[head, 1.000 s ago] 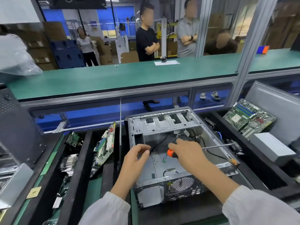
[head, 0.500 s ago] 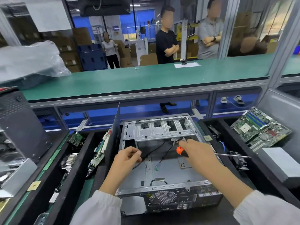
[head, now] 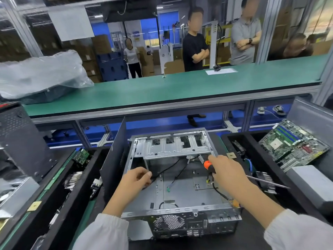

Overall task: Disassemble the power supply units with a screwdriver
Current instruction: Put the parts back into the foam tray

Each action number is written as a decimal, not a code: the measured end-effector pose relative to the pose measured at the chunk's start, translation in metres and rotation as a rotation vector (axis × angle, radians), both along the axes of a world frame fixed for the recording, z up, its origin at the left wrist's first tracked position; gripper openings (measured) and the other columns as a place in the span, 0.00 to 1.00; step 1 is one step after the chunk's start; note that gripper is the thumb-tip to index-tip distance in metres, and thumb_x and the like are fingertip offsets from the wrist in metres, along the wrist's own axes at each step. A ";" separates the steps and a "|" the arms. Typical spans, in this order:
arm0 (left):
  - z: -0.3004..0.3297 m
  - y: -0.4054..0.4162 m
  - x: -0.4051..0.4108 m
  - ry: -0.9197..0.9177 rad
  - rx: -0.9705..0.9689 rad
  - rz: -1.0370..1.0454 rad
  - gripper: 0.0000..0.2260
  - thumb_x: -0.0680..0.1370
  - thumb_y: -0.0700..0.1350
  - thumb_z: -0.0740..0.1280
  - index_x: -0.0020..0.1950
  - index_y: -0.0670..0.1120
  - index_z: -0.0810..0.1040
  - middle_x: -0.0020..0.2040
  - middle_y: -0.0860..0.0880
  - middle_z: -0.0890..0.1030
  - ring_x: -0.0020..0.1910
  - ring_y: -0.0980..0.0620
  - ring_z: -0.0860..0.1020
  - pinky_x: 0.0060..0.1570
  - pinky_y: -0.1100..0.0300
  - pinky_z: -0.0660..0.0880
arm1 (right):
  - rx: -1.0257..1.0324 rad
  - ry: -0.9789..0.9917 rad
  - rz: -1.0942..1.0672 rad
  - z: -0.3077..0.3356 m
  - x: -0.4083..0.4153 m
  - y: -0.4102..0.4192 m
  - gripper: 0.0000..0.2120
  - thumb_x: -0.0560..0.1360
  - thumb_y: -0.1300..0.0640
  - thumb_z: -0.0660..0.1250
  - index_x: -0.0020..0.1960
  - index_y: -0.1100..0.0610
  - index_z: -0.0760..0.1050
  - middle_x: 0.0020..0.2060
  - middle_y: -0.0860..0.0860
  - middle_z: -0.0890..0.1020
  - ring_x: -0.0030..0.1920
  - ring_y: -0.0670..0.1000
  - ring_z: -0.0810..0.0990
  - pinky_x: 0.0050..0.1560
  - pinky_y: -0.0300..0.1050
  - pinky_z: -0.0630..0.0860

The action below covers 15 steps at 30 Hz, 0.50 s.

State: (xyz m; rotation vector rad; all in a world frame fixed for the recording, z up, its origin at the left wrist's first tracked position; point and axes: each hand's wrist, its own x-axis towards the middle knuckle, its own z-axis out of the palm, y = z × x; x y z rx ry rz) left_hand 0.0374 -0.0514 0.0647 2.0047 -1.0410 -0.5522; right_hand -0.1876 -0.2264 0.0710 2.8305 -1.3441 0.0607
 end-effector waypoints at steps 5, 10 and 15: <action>-0.002 0.013 0.021 -0.044 0.026 0.034 0.05 0.79 0.46 0.66 0.45 0.51 0.81 0.38 0.52 0.84 0.41 0.55 0.82 0.42 0.63 0.77 | 0.011 -0.033 -0.002 -0.002 0.012 0.005 0.10 0.76 0.59 0.63 0.56 0.54 0.67 0.53 0.54 0.76 0.52 0.58 0.79 0.43 0.47 0.69; -0.005 0.014 0.043 -0.143 0.000 0.077 0.05 0.79 0.45 0.67 0.54 0.48 0.80 0.50 0.51 0.81 0.48 0.58 0.78 0.42 0.73 0.69 | -0.042 -0.079 -0.064 0.001 0.021 -0.003 0.14 0.75 0.56 0.66 0.58 0.54 0.67 0.52 0.54 0.68 0.48 0.59 0.79 0.41 0.48 0.72; -0.011 -0.002 0.071 -0.244 0.134 0.156 0.20 0.79 0.46 0.67 0.69 0.40 0.71 0.65 0.43 0.72 0.61 0.47 0.73 0.59 0.58 0.70 | 0.039 -0.174 -0.195 0.000 0.025 -0.035 0.16 0.74 0.56 0.68 0.58 0.59 0.69 0.50 0.55 0.68 0.47 0.60 0.78 0.42 0.48 0.73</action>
